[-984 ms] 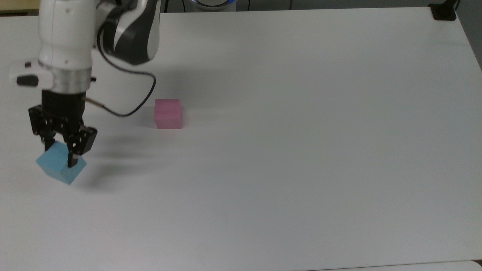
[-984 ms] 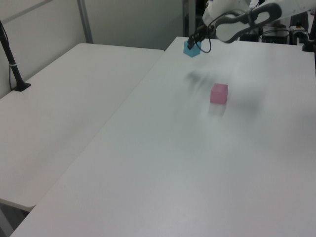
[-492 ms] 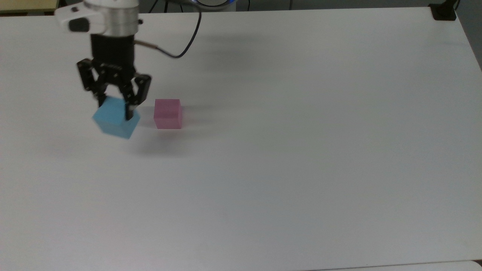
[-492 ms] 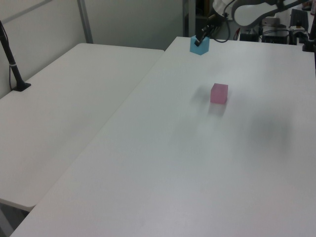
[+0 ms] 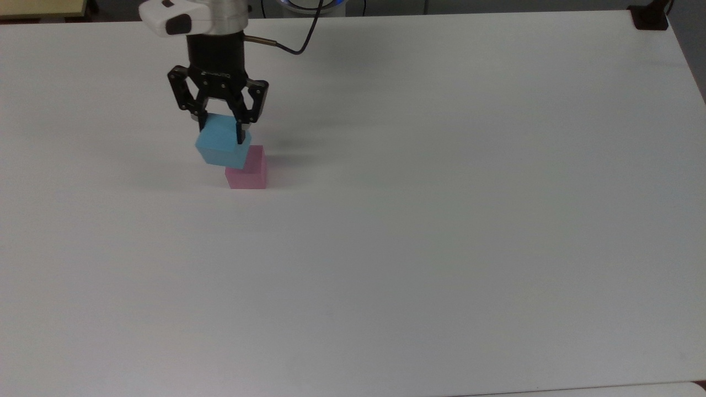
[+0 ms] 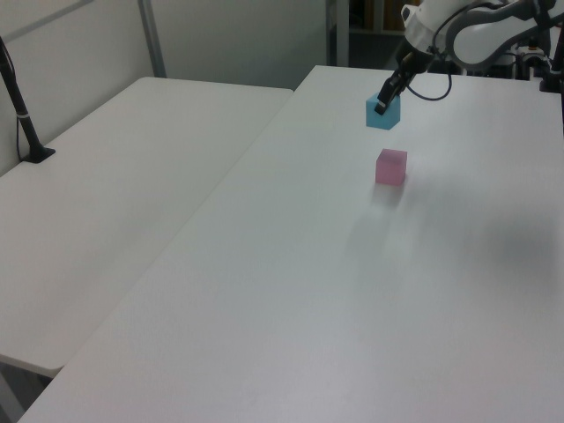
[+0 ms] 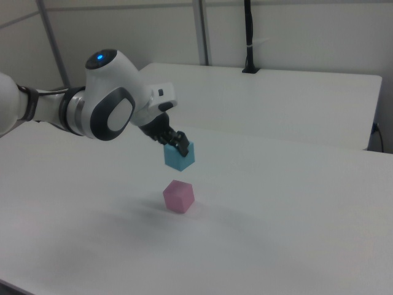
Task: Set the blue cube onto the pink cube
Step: 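Position the light-blue cube over the pink cube and lower it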
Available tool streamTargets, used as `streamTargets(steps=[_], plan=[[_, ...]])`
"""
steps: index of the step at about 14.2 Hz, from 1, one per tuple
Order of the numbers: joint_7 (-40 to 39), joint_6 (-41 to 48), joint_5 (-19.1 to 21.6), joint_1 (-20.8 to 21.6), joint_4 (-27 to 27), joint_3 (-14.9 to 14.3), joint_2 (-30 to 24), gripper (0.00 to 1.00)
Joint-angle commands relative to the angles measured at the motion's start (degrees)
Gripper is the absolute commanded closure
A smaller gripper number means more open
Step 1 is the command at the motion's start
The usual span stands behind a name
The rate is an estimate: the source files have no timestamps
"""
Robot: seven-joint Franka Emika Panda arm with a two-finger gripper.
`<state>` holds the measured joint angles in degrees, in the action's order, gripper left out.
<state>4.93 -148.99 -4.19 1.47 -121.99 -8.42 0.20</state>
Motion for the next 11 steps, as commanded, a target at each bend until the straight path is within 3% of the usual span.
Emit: streamTargets(steps=[1, 7, 11], plan=[[-3.5, 0.1, 0.1, 1.2, -5.4, -0.2, -2.0, 0.95], [-4.2, -0.9, -0.7, 1.1, -5.3, -0.2, 3.0, 0.91], [-4.1, -2.4, -0.7, 0.5, -5.0, -0.2, 3.5, 0.88]])
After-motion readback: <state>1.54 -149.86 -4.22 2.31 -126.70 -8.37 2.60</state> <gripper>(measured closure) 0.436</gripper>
